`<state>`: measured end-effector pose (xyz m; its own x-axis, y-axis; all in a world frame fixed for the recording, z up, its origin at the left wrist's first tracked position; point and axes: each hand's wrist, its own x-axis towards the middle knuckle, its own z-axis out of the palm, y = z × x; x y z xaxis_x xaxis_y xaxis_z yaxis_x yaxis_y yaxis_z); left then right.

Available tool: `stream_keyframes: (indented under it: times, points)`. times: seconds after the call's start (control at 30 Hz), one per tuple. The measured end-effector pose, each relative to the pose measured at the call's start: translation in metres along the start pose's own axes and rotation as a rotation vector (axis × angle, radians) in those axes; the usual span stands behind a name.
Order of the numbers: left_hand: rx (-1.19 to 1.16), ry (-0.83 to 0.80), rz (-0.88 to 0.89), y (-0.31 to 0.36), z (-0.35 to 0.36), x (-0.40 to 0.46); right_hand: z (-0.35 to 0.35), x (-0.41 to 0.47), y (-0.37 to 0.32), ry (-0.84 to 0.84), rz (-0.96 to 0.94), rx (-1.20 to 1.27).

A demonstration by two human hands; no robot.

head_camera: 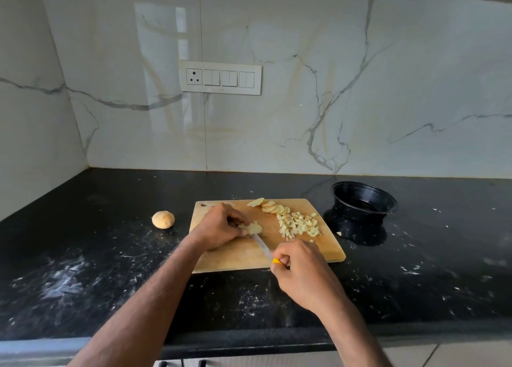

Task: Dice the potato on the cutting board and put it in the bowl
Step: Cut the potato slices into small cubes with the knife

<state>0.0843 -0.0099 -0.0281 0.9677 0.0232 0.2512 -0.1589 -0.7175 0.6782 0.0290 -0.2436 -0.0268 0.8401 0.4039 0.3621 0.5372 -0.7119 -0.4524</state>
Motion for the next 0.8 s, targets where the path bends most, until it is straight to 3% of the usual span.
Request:
stream_keyframes:
  times: [0.13,0.3,0.57,0.8]
  points:
    - [-0.086,0.03,-0.019,-0.005,-0.004,0.0,-0.004,0.007,0.001,0.143,0.028,0.113]
    - [-0.128,0.073,-0.002,-0.009,-0.009,-0.001,0.023,0.025,-0.013,0.203,-0.004,0.096]
    - [-0.193,0.084,-0.026,-0.008,-0.008,0.0,0.05,0.039,-0.019,0.223,0.001,0.07]
    - [-0.112,0.081,0.037,-0.01,0.0,0.001,0.052,0.039,-0.015,0.228,0.024,0.073]
